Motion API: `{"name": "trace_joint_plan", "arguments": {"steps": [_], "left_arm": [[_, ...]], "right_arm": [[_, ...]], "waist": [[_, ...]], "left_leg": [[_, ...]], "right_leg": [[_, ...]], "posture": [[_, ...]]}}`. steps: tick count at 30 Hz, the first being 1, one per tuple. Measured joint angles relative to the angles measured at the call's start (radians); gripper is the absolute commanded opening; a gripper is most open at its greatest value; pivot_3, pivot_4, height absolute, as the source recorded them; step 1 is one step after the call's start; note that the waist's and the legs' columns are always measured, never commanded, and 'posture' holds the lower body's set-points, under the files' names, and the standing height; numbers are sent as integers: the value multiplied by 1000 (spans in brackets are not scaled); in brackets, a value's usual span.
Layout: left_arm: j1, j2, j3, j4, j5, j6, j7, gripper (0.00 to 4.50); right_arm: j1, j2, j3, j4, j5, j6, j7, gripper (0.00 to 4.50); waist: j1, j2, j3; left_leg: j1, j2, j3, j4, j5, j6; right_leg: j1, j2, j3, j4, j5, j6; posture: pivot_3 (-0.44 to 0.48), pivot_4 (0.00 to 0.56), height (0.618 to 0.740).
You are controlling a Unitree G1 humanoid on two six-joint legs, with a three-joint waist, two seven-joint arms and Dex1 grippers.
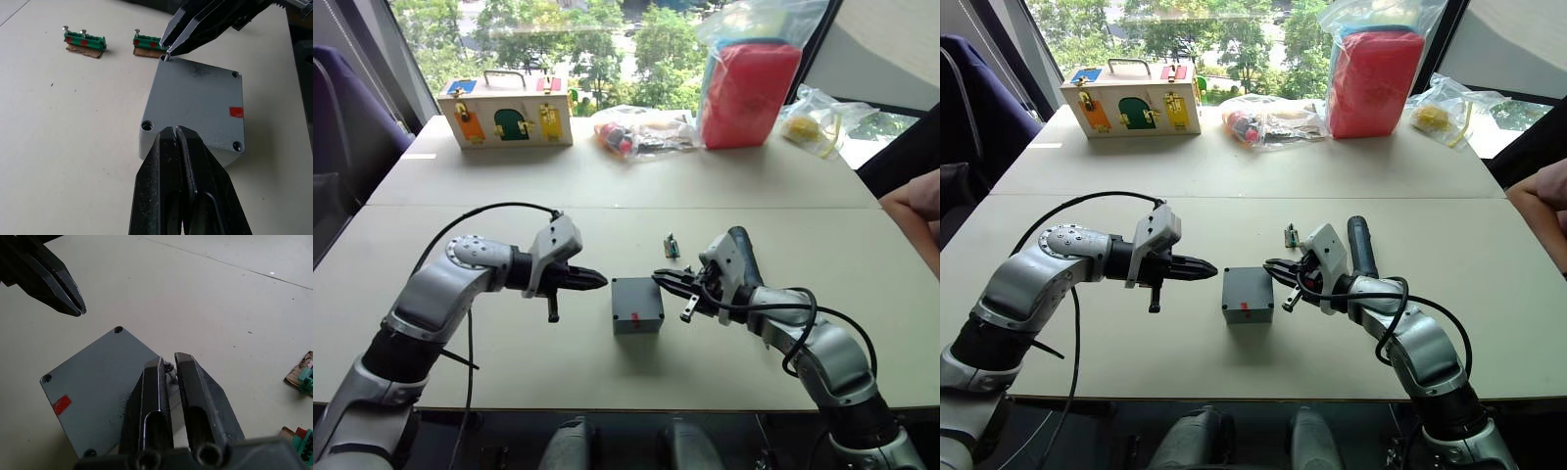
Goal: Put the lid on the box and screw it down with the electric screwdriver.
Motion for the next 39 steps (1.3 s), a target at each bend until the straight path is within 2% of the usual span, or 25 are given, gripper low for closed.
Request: {"name": "trace_joint_plan", "arguments": {"steps": [5, 7, 11, 12, 14, 16, 18, 20, 24, 29, 33, 39], "left_arm": [[0, 0, 5, 0, -15, 0, 2, 0], [0, -3, 9, 0, -18, 0, 4, 0], [-7, -15, 14, 4, -33, -1, -5, 0], [-19, -16, 14, 5, -37, -5, -13, 0], [-53, -15, 14, 17, -38, -19, -42, 0], [-80, -9, 15, 24, -37, -36, -66, 0], [-116, -3, -4, 32, -33, -71, -115, 0], [-136, -3, -20, 31, -27, -100, -148, 0], [-142, -9, -26, 39, -2, -161, -178, 0], [-137, -43, -52, 15, 23, -202, -167, 0], [-99, -49, -56, -16, 28, -202, -144, 0], [-48, -50, -57, -45, 30, -199, -107, 0]], "right_arm": [[0, -11, -14, 4, -2, 2, 3, 3445], [-3, -11, -41, 4, 8, 13, -1, 3445], [-60, -14, -181, 2, 125, 126, -19, 3445], [-96, -41, -227, 2, 159, 170, -22, 4014], [-173, -136, -283, 18, 209, 278, -13, 4457], [-236, -212, -336, 48, 238, 365, -2, 4457], [-362, -316, -325, 145, 266, 568, -2, 4457], [-446, -372, -312, 217, 269, 722, -14, 4457], [-555, -492, -131, 323, 295, 940, 38, 4457], [-647, -527, 89, 489, 284, 968, 104, 4457], [-714, -517, 203, 605, 260, 968, 134, 4457], [-785, -490, 352, 671, 206, 941, 198, 4457]], "waist": [[0, 0, 0], [1, 0, 0], [0, 0, 0], [1, 0, 0], [2, 1, 1], [2, 1, 1], [-2, 4, 3], [-3, 4, 3], [-4, 5, 4], [-5, 5, 4], [-5, 6, 4], [-4, 7, 5]], "left_leg": [[0, 0, 0, 0, 0, 0], [0, 0, 0, 0, 0, 0], [0, 0, 0, 0, 0, 0], [0, 0, 0, 0, 0, 0], [0, 0, 0, 0, 0, 0], [0, 0, 0, 0, 0, 0], [-1, 0, 0, 0, 0, 0], [-1, 0, 0, -2, 0, 0], [-2, 0, 0, -4, 0, 0], [-3, 0, 0, -3, 0, 0], [-3, 0, 0, -3, 0, 0], [-4, 0, 0, -3, 0, 0]], "right_leg": [[0, 0, 0, 0, 0, 0], [0, 0, 0, 0, 0, 0], [0, 0, 0, 0, 0, 0], [0, -1, 0, 0, 0, 0], [0, -1, 0, 0, 0, 0], [1, -1, 0, -1, 0, 0], [-1, -2, 0, -1, 0, -1], [-1, -2, 0, -2, 0, -1], [-3, -2, 0, -2, -1, -2], [-3, -2, 0, -4, 0, -1], [-4, -2, 0, -3, 0, -1], [-5, -2, 0, -2, 0, -1]], "posture": [[0, 150, 740], [0, 150, 740], [0, 150, 740], [0, 150, 740], [0, 150, 740], [0, 150, 740], [0, 150, 740], [0, 150, 740], [0, 150, 740], [0, 150, 740], [0, 150, 740], [0, 150, 740]]}}
